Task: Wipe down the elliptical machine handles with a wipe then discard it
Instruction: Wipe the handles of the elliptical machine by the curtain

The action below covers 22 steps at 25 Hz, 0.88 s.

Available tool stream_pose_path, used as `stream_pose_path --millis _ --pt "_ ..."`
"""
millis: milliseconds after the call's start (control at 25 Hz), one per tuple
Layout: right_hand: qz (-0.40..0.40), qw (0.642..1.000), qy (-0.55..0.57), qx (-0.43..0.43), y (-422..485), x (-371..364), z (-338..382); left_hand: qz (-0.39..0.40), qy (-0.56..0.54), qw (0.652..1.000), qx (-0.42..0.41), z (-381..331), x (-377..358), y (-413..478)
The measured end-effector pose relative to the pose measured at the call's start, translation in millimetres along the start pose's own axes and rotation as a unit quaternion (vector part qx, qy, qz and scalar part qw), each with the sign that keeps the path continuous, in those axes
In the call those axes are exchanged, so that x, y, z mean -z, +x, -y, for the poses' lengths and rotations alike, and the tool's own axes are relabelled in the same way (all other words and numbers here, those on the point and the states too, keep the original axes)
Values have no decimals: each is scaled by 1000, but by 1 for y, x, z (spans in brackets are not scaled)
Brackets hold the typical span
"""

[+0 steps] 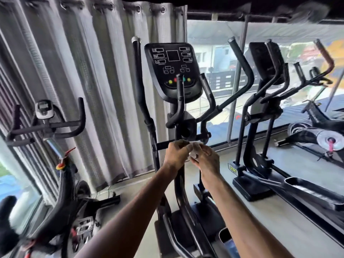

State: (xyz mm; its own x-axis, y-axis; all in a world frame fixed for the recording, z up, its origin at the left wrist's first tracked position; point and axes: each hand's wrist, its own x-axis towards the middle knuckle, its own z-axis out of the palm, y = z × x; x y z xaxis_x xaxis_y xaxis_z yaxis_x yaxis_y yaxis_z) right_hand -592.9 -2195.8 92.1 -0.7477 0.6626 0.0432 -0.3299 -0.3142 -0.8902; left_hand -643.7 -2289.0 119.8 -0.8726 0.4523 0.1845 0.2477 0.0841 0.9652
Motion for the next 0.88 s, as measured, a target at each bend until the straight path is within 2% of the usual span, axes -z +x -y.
stream_pose_path --millis 120,240,400,600,680,880 --pt "-19 1000 0 16 77 -20 -5 5 -40 999 4 3 1 74" --pt "-30 999 -10 35 155 -39 -6 -33 -35 999 -1 -2 5 143" --pt "-64 980 -114 151 245 -73 0 -85 0 996 -14 -2 21 232" --pt "-101 926 -209 298 324 -117 31 -120 12 992 -28 -15 30 316" --pt "-111 895 -260 346 353 -138 39 -105 0 994 -33 -14 31 346" --pt "-118 827 -384 395 411 -177 39 -50 -30 998 -11 5 23 401"
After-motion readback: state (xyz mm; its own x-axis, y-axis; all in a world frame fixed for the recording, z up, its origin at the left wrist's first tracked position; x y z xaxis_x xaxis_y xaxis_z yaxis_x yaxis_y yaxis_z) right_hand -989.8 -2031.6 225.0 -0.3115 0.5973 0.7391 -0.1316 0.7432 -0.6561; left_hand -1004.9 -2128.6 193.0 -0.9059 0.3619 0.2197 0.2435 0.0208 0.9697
